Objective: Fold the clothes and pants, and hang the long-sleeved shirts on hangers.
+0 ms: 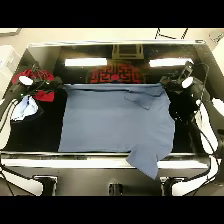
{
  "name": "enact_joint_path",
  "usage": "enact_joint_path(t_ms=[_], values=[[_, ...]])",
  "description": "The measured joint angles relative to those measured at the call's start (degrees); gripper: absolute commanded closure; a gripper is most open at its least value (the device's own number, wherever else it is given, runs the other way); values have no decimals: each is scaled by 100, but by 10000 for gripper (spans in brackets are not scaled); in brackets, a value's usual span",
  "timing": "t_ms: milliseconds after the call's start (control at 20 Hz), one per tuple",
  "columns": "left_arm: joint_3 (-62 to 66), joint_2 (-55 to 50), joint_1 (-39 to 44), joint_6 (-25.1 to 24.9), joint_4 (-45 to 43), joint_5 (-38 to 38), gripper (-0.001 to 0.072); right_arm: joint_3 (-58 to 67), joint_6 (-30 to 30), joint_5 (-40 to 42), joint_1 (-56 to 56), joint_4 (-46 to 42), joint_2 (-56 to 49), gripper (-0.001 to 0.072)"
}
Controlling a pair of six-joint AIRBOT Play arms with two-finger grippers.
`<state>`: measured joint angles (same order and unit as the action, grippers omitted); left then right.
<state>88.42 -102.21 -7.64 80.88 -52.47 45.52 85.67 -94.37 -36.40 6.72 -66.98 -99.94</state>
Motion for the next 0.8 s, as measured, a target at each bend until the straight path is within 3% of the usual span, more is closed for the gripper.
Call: enact_joint_path(t_ms=[150,350,450,800], values=[[179,92,-264,11,-37,1060,685,525,0,-929,4,13,66,670],[105,138,-428,9,-555,3064,685,708,50,-3136,-22,-343,160,670],[-114,149,-437,4,-780,3628,685,483,68,-3888,-35,-647,170,670],[-693,149,-404,-129,-1049,4367,685,-90,-81,-4579,-42,-1167,149,669]])
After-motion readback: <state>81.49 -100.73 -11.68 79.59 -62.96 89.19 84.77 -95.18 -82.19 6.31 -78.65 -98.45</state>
